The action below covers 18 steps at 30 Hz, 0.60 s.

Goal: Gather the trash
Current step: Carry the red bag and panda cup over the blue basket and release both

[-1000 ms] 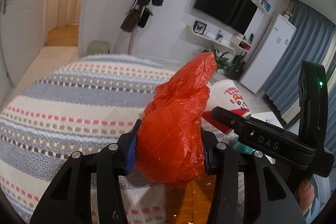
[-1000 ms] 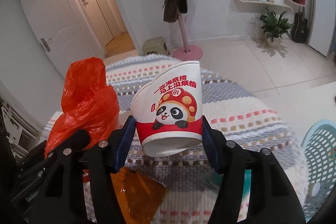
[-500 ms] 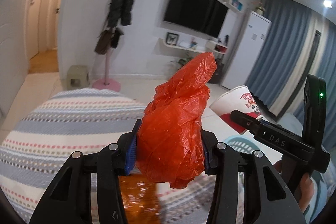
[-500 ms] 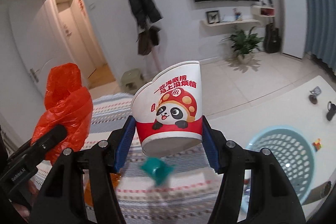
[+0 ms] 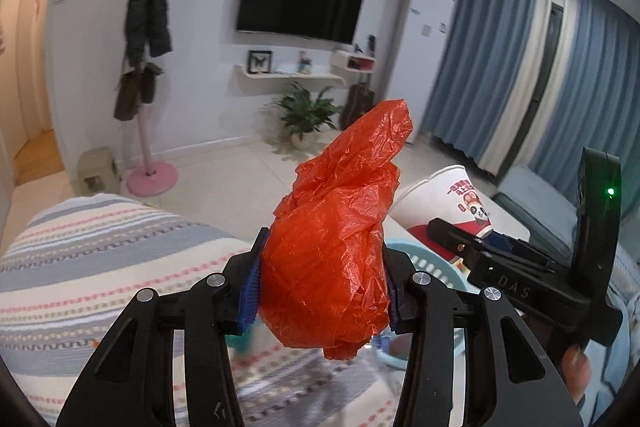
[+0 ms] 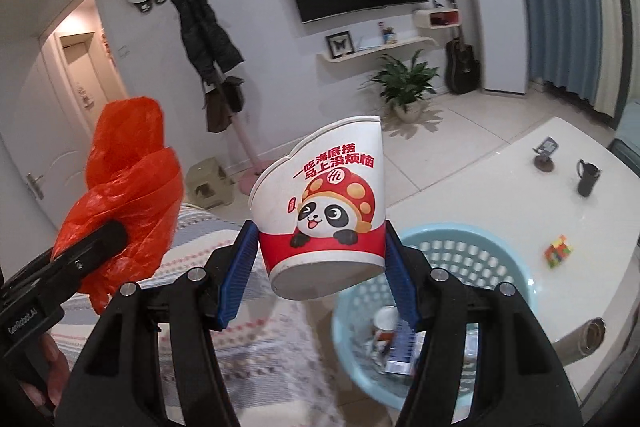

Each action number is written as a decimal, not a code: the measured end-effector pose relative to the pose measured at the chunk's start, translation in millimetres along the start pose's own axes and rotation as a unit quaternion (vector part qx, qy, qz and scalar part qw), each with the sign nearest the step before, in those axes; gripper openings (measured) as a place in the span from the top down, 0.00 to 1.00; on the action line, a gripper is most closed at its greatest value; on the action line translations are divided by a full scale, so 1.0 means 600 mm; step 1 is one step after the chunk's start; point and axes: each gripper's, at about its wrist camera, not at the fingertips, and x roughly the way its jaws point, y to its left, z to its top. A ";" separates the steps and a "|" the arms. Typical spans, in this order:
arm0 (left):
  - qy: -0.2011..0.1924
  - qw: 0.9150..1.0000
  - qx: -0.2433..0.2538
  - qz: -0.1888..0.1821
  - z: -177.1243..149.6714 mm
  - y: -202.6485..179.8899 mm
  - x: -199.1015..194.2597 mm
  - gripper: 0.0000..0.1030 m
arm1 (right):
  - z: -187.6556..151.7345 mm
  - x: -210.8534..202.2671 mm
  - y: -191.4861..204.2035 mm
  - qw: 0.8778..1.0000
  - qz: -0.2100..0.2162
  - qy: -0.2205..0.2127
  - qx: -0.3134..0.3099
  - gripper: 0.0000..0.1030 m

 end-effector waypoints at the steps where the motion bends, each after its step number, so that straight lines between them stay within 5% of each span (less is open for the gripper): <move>1: 0.005 1.000 0.004 -0.003 0.000 -0.009 0.010 0.56 | -0.001 0.003 -0.007 1.000 -0.002 0.001 0.005 0.44; 18: 0.114 0.991 0.047 -0.045 -0.063 -0.106 0.177 0.56 | -0.073 0.068 -0.200 0.991 -0.063 0.081 0.090 0.44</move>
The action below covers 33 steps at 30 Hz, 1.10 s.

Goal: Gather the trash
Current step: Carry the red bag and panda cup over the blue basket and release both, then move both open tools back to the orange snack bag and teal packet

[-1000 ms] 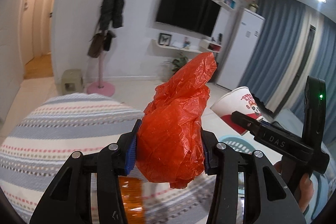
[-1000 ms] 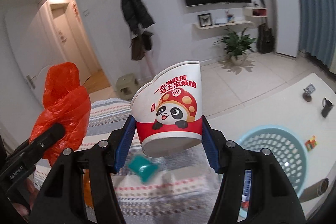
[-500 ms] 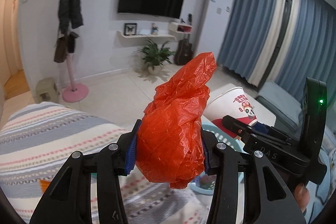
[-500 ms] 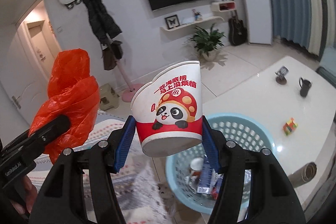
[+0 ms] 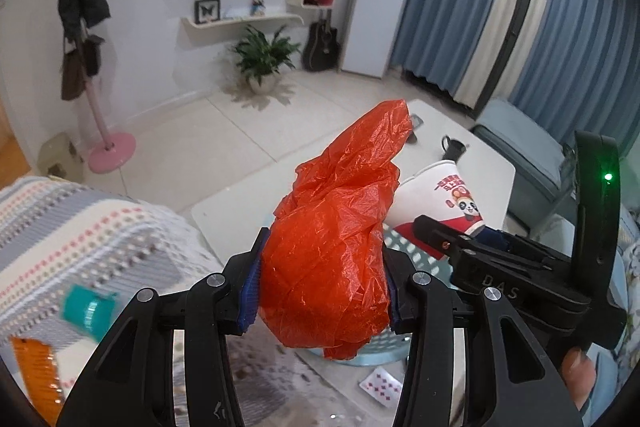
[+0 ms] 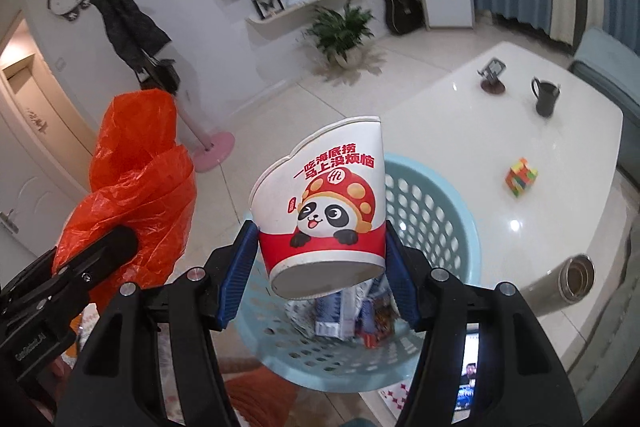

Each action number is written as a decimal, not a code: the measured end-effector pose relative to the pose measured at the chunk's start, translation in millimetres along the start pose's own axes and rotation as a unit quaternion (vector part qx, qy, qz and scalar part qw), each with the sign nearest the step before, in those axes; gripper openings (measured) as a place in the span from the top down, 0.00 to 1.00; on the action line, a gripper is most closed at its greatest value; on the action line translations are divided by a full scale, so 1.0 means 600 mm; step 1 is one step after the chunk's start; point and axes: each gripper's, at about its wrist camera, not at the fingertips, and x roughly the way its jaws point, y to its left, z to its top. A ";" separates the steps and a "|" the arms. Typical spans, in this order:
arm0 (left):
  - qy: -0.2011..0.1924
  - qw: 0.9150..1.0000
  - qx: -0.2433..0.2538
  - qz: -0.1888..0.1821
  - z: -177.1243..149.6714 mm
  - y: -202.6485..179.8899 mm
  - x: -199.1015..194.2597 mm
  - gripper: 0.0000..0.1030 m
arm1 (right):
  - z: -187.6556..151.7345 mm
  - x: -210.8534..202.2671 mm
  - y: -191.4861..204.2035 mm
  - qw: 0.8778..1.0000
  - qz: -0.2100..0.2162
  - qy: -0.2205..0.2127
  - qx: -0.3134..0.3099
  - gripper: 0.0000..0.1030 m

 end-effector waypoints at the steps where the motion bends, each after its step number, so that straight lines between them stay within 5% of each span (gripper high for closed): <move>1: 0.008 1.000 -0.001 -0.005 -0.001 -0.001 0.006 0.56 | -0.002 0.005 -0.004 1.000 -0.002 0.006 0.002 0.44; 7: 0.039 0.999 -0.011 -0.020 -0.005 0.002 0.034 0.45 | -0.013 0.034 -0.027 0.999 -0.002 0.037 0.023 0.42; 9: 0.038 0.999 -0.010 -0.023 -0.008 0.003 0.033 0.36 | -0.015 0.038 -0.036 0.999 0.000 0.041 0.034 0.30; 21: 0.027 0.999 -0.019 -0.024 -0.020 0.001 0.006 0.35 | -0.015 0.008 -0.033 0.999 -0.005 0.025 0.038 0.27; 33: -0.025 0.997 -0.068 -0.014 -0.037 0.073 -0.099 0.35 | -0.018 -0.042 0.080 0.999 0.028 -0.010 -0.040 0.27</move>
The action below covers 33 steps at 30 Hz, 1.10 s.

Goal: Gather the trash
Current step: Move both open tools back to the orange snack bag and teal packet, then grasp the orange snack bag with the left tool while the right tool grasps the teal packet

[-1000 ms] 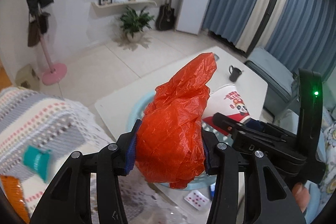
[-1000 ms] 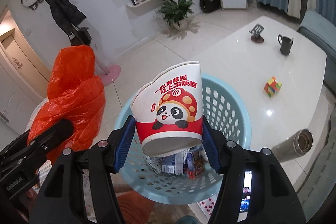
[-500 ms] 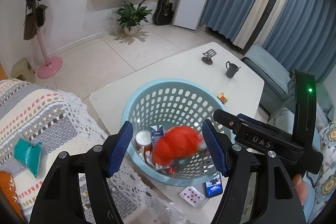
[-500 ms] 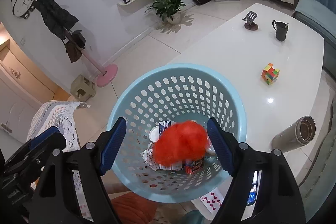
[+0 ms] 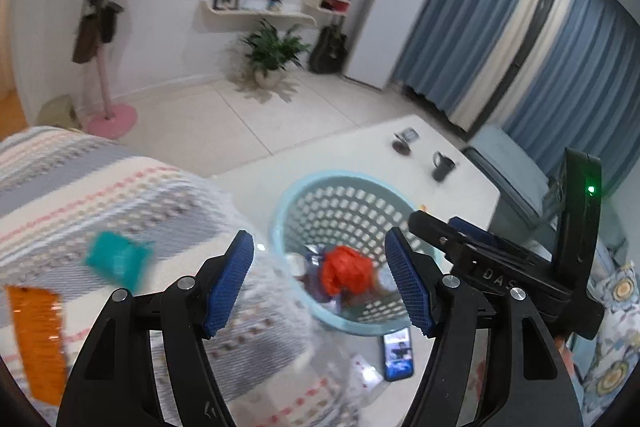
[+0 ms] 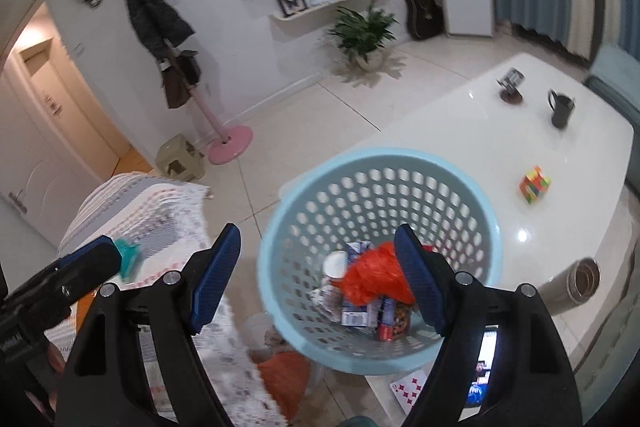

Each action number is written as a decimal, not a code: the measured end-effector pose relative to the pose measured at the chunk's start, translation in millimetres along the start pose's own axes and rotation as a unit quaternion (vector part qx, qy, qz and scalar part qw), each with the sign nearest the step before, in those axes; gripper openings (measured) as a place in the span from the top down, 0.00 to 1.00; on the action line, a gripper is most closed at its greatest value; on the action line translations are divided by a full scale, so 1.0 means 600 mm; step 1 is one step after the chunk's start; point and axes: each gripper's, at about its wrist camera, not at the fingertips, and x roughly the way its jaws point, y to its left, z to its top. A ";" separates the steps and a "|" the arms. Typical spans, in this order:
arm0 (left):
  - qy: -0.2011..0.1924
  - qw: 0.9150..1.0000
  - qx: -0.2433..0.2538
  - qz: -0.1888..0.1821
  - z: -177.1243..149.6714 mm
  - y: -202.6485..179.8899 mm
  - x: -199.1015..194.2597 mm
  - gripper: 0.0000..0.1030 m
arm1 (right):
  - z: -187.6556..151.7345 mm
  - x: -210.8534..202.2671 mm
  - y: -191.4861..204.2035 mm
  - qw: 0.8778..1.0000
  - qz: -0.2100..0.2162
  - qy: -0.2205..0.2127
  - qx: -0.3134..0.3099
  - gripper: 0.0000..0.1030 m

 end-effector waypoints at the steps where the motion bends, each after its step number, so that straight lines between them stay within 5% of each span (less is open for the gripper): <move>1: -0.008 1.000 -0.003 0.007 -0.002 0.009 -0.013 0.35 | 0.000 -0.002 0.016 1.000 0.004 -0.002 -0.009 0.27; 16: -0.054 0.988 -0.095 0.110 -0.054 0.182 -0.162 0.35 | -0.029 0.023 0.207 0.990 0.068 0.024 -0.119 0.27; 24: -0.022 0.979 -0.144 0.142 -0.114 0.273 -0.181 0.30 | -0.050 0.068 0.308 0.976 0.097 0.056 -0.185 0.27; 33: 0.015 0.974 -0.184 0.131 -0.150 0.321 -0.158 0.24 | -0.078 0.136 0.381 0.960 0.098 0.088 -0.245 0.27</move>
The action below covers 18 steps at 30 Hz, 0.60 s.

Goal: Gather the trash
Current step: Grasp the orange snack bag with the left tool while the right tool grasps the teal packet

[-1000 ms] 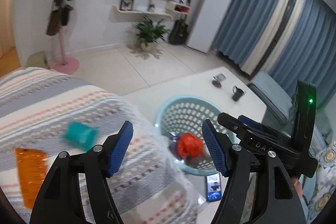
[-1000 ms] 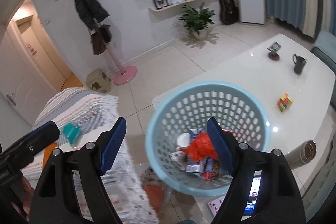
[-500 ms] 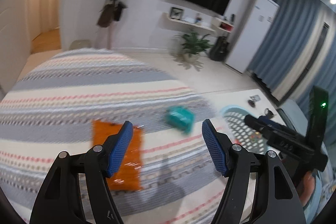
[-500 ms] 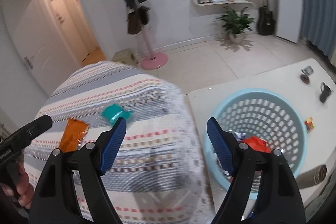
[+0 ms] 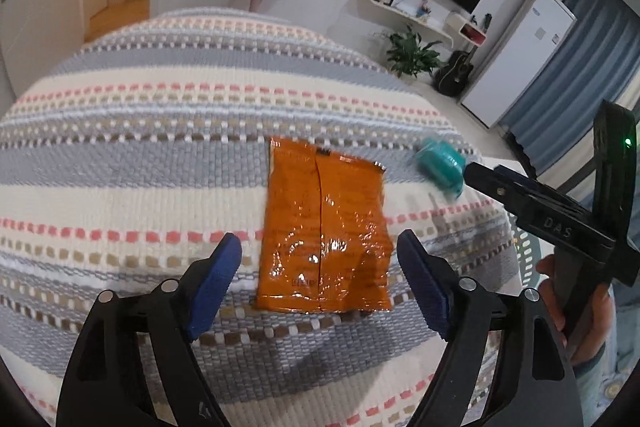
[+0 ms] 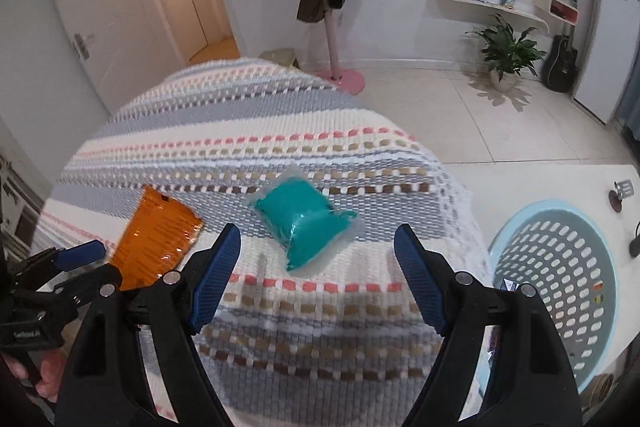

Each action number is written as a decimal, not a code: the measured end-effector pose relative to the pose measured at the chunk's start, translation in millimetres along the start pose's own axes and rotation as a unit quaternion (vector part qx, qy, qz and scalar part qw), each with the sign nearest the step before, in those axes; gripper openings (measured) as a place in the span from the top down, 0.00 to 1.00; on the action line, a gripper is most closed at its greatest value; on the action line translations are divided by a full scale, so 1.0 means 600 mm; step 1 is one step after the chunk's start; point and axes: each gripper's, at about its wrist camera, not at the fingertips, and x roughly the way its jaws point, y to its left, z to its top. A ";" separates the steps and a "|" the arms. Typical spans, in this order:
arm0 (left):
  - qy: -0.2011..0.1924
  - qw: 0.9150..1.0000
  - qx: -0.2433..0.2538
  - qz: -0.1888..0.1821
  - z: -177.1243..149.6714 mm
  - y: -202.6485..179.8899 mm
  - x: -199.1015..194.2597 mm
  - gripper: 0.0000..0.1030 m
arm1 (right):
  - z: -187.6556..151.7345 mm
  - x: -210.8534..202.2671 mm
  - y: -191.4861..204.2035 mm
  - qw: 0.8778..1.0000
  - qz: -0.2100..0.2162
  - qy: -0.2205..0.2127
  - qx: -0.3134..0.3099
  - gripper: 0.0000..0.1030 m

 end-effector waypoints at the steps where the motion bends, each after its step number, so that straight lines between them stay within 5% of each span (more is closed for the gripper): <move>1: -0.004 1.000 0.002 0.001 0.001 -0.002 0.003 0.21 | 0.000 0.005 0.004 1.000 -0.002 0.001 -0.005 0.27; 13: -0.012 0.992 0.093 0.082 0.006 -0.076 0.048 0.14 | 0.018 0.070 0.024 0.998 -0.022 0.032 -0.041 0.27; 18: -0.019 0.989 0.101 0.108 0.014 -0.080 0.050 0.27 | 0.022 0.073 0.028 0.998 -0.036 0.028 -0.046 0.33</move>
